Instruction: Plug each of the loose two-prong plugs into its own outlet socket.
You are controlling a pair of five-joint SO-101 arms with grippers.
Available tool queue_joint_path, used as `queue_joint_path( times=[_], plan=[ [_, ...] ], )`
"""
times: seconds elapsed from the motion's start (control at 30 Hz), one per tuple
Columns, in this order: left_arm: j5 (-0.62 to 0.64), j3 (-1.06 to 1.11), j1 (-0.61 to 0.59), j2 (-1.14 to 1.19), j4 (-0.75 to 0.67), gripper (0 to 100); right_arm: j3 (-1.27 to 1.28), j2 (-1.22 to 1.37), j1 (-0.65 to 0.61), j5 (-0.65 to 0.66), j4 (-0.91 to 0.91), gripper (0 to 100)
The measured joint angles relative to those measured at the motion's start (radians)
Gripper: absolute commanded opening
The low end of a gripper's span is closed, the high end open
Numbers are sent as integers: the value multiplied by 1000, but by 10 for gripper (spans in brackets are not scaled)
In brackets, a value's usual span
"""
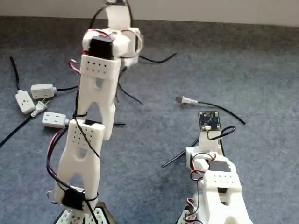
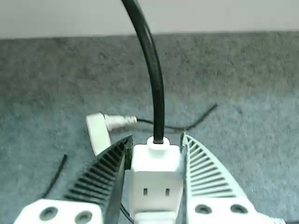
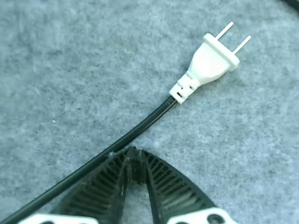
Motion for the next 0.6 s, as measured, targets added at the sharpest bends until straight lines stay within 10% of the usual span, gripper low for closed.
queue_joint_path(
  times=[0.37,0.6],
  plan=[
    [100,3,-95,384,-640,224,0,0,0,0,0,7],
    [68,-18,-97,411,-589,298,0,0,0,6,0,7]
  ],
)
